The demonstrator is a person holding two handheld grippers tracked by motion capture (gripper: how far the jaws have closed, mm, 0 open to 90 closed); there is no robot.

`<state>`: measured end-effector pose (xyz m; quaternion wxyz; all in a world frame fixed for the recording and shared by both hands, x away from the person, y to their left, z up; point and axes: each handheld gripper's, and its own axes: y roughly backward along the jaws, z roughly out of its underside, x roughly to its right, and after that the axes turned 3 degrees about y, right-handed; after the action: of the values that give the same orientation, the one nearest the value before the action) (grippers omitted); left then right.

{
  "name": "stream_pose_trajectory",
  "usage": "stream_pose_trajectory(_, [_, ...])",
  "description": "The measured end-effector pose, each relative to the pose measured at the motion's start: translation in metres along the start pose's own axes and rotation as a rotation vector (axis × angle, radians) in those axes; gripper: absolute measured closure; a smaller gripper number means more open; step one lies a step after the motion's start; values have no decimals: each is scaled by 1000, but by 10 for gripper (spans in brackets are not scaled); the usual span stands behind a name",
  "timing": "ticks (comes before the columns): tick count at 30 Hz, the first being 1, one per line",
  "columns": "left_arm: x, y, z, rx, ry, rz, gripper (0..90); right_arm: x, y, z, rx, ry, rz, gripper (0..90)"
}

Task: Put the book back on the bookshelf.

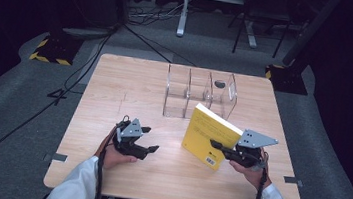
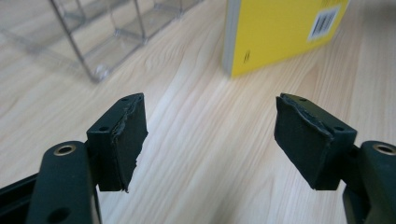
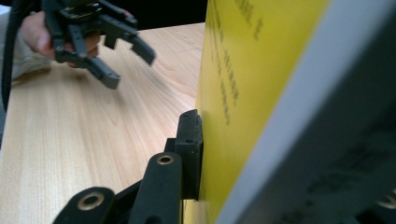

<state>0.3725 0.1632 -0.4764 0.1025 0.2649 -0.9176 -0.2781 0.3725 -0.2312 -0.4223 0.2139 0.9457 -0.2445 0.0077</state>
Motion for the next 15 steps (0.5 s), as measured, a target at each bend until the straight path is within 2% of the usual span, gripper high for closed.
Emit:
stream_pose_trajectory(5, [0,10,14,-15,14,-22,261,6,5,6,33,-34,11,731])
stream_pose_trajectory(10, [2,14,24,-31,24,-29,264,5,6,14,89,-38,19,711])
stream_pose_trajectory(11, [2,13,25,-34,29,-23,266,5,6,14,91,-31,23,709])
stream_pose_trajectory(13, [4,12,25,-46,14,-19,275,1,7,11,79,-8,46,725])
stream_pose_trajectory(15, [5,11,25,-50,15,-13,275,1,7,12,88,-22,31,738])
